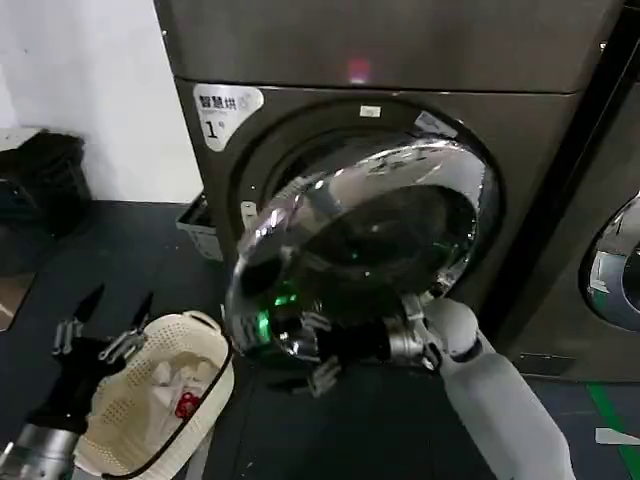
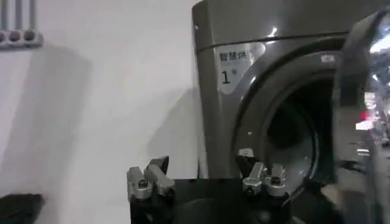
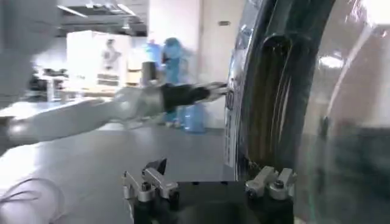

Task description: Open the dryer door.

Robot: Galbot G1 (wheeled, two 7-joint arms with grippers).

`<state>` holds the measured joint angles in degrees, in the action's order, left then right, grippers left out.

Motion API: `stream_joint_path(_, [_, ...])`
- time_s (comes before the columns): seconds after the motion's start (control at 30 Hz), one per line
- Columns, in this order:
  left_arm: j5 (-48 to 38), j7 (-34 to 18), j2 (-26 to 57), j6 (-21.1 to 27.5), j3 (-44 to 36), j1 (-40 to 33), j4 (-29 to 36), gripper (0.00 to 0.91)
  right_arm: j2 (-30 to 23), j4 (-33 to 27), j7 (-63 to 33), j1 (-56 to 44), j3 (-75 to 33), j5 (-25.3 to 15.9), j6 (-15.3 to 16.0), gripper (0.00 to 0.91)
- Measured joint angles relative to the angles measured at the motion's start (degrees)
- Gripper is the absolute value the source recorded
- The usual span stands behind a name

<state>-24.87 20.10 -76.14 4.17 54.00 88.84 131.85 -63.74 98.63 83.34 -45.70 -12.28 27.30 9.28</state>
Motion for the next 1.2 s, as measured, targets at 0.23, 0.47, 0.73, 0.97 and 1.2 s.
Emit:
stream_joint_path(0.23, [-3.1,1.6,2.3,-0.3,-0.9,-1.5,-0.8,0.907,1.6,-0.7,0.3,-0.5,-0.4,1.0,-2.6,0.907])
stream_joint_path(0.47, [-8.7,1.7,7.5,1.1,-3.3,-4.0,-2.8,0.907,2.5,-0.1,0.4,-1.7,-0.3,1.0,-4.8,0.907])
stream_joint_path(0.73, [-14.7,1.5,15.4,2.6,-8.1,-9.1,-5.8,0.907,4.0,1.6,0.5,-4.5,-1.7,1.0,-6.4,0.907])
stream_joint_path(0.97, [-17.9,2.1,22.7,2.6,-14.9,-15.1,-8.9,0.907,5.7,3.7,0.5,-8.7,-5.5,1.1,-7.1,0.907])
stream_joint_path(1.2, [-19.5,2.7,26.8,2.7,-21.7,-21.0,-11.2,0.907,7.0,4.1,0.5,-13.7,-11.4,1.5,-7.5,0.907])
